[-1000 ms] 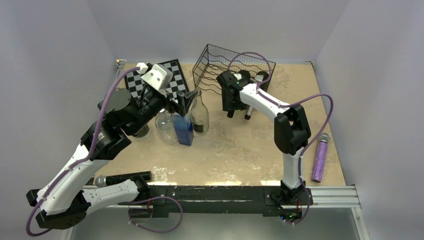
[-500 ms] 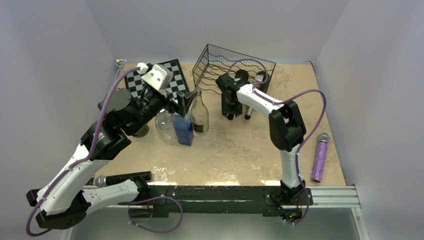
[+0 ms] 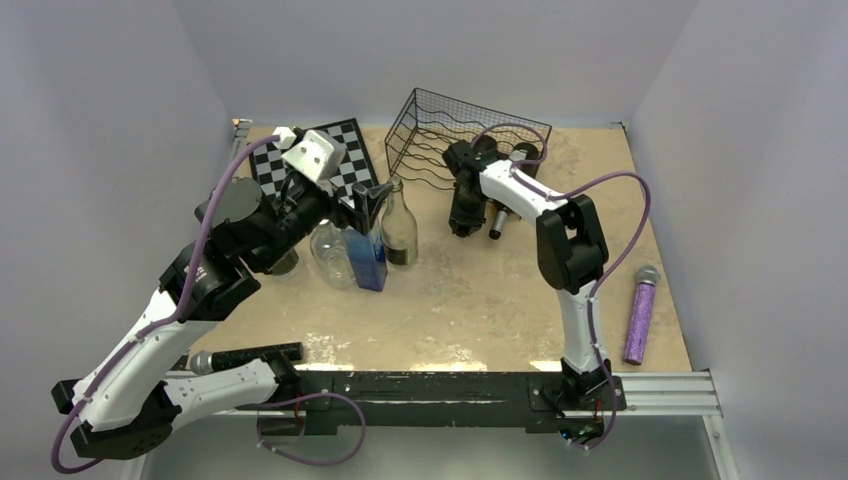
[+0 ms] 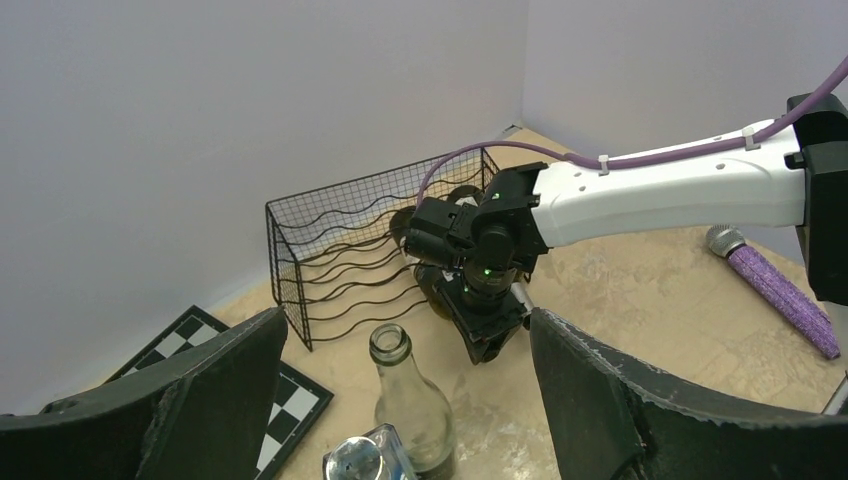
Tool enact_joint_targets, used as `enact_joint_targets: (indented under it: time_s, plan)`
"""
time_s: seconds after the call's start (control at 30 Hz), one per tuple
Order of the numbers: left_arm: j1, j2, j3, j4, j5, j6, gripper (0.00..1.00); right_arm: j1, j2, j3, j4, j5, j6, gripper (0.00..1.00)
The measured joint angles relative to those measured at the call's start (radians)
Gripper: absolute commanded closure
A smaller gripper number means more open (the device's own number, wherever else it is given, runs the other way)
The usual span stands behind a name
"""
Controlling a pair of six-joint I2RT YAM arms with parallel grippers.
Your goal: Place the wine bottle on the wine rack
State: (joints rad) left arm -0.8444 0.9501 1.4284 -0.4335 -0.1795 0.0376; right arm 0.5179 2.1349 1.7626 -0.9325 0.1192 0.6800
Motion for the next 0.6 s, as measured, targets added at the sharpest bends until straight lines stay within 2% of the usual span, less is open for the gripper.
enact_joint_targets:
  time_s: [0.43,0.47,0.53,0.6]
  plan:
    - [0.0,0.0,0.0,-0.002,-0.007,0.0,0.06,-0.034,0.023,0.04,0.008,-0.087,0.12,1.0]
    - [0.0,0.0,0.0,-0.002,-0.007,0.0,0.06,-0.036,0.023,0.04,0.013,-0.089,0.125,0.95]
    - [0.0,0.0,0.0,-0.002,-0.007,0.0,0.06,-0.041,0.023,0.039,0.024,-0.09,0.132,0.66]
    - [0.0,-0.001,0.0,-0.002,-0.007,0.0,0.06,-0.042,0.022,0.033,0.04,-0.089,0.133,0.43]
